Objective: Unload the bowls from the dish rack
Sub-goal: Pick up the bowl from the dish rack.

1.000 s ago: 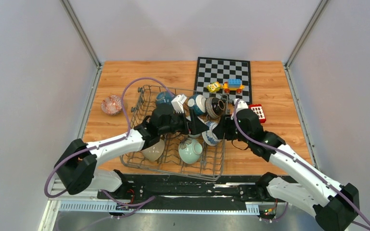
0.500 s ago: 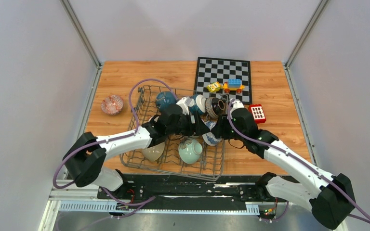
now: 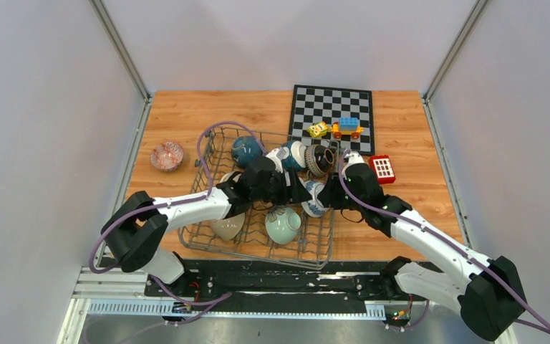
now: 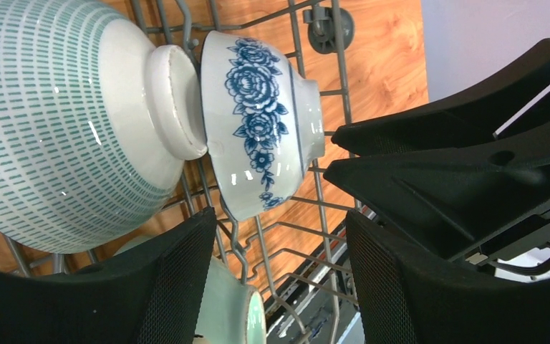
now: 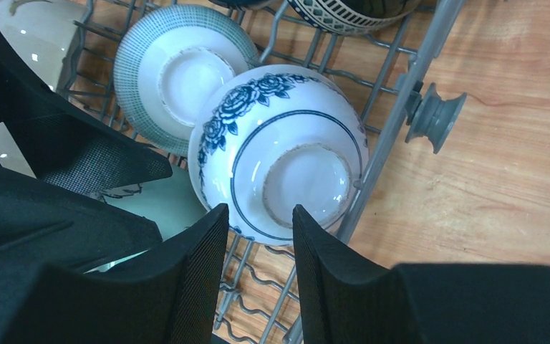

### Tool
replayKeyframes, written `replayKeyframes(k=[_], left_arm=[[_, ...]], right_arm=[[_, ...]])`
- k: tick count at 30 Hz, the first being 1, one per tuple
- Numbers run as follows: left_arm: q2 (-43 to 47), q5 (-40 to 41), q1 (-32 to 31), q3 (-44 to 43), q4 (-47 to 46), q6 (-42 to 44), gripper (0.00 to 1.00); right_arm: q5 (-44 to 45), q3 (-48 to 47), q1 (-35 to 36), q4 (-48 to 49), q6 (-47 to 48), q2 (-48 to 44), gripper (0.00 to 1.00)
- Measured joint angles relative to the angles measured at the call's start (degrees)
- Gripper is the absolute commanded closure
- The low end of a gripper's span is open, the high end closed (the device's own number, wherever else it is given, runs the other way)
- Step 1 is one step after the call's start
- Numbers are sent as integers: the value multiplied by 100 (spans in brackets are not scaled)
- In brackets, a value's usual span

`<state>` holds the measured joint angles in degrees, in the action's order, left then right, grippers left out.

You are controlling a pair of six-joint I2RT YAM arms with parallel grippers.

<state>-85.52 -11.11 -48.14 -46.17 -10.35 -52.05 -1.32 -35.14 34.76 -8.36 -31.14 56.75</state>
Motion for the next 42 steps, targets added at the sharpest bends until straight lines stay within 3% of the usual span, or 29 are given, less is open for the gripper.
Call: replayKeyframes(k=[12,42], left_arm=[[-341,-17,-20,-7,-48,-140,37],[-750,-341,-79,-48,-645,-437,71]], right_arm=[[-240,136,-144,205,-87,52,64],[-592,297,-437,323,-109,-7,70]])
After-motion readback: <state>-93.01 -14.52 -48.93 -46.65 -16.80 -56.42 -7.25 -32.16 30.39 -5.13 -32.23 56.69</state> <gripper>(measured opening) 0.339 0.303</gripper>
